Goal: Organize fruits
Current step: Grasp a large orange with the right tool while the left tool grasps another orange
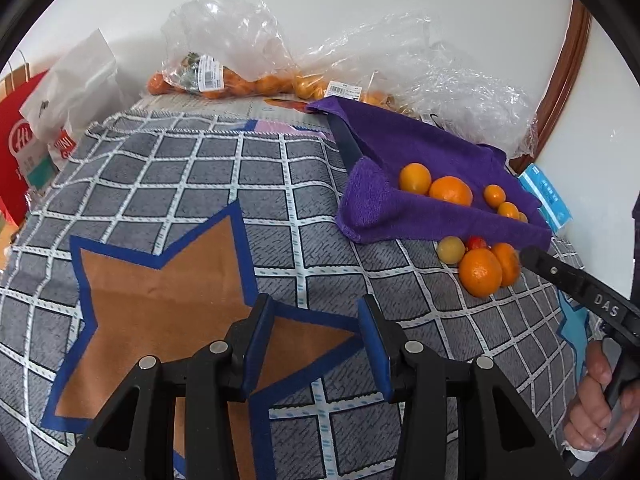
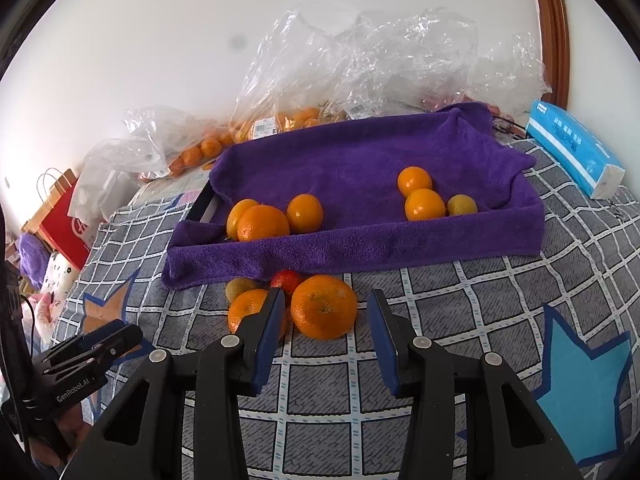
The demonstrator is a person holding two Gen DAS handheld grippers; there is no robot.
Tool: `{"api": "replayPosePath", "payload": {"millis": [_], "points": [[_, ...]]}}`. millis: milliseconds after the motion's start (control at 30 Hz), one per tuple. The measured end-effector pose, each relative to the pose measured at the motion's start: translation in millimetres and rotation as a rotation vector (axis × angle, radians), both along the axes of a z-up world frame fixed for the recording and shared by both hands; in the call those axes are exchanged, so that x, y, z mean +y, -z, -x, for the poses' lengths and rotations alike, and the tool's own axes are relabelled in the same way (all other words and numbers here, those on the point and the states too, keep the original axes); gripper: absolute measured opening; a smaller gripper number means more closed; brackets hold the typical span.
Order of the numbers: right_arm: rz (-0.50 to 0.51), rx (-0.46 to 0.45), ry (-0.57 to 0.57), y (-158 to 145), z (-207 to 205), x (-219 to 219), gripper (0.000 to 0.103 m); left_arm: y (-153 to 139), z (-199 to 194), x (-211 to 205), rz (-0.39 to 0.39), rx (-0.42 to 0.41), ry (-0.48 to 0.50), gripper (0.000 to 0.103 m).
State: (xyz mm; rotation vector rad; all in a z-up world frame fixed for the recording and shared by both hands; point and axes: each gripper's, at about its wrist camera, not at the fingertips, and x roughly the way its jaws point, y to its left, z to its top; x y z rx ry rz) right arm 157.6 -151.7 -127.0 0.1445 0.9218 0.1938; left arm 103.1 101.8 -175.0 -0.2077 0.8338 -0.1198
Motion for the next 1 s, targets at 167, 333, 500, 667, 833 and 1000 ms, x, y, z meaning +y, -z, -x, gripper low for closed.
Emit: {"api": "replayPosePath", "payload": {"millis": [167,333,500,667,833,1000], "points": [[0.037,0.015,-0.021,10,-6,6,0.044,1,0,6,0.057,-0.007,0.008,0.043],[0.035,0.043,-0.033,22,-11,8,0.044,1,0,2,0.047,-0.008,0.024,0.048],[0.012,0.051,-0.034,26,-17,4,0.048,1,0,2,0.058,-0.009,0.033,0.052],[-0.024,0.056,-0.022,24,-16,-2,0.042,1,0,2,0.061,-0.009,0.034,0.053],[-0.008,0.029,0.012,14,-5,-19,0.042,1,-1,2,0.065,-0.010,0.033,0.053],[0.053,0.047,0.022,12,1,-33,0.043,1,-1,2,0.064,-0.010,0.038,0.055]]}}
